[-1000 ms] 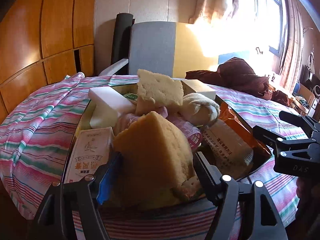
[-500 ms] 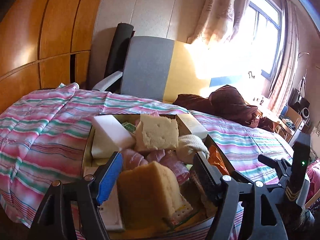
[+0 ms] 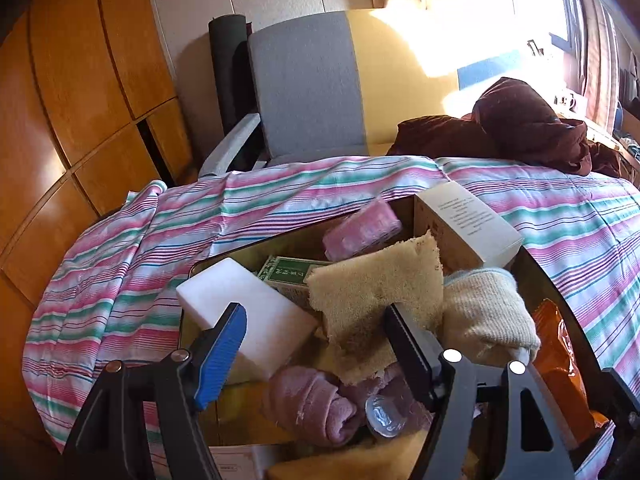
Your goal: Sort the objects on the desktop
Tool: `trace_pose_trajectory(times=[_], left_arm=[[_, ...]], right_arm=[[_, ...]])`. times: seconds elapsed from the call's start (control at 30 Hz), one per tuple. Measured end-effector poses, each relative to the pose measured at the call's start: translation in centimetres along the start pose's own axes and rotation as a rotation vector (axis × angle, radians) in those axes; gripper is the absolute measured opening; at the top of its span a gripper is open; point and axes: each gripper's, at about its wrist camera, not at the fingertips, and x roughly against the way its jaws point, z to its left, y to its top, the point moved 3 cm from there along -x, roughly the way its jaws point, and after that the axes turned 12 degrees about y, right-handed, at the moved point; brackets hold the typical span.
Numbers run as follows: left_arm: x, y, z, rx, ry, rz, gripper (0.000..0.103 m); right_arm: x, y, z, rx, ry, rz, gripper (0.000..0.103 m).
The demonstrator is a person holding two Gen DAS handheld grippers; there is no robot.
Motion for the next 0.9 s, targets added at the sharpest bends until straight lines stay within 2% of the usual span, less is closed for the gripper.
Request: trace_pose_trajectory(times=[0.07, 0.37, 0.53, 0.7, 0.9], left_arm=[[-0.4, -0.1, -0.3, 0.008, -0.007, 0.004, 0.073], [3.3, -0.4, 2.1, 0.156, -0.061, -0.098, 0.074], [6.3, -1.7, 3.2, 0.210, -0.093, -0.127, 0.075], [9.3, -3.0, 4.3, 0.263, -0.122, -0.154, 0.075], [13.0, -5.6, 5.5, 0.325, -0.078, -0.105, 0.075]], right_arm=[[0.0, -0.1, -0.3, -0.009, 0.000, 0.001, 0.103], [0.6, 0.1, 0.4, -0.008, 0.027, -0.005, 0.103], [0.9, 0.1, 2.1, 0.014, 0.068, 0.003, 0.103], [1.3, 1.5, 4.2, 0.013, 0.150, 0.053, 0.103], [2.7, 2.6, 6.5, -0.012, 0.156, 0.052, 0.103]])
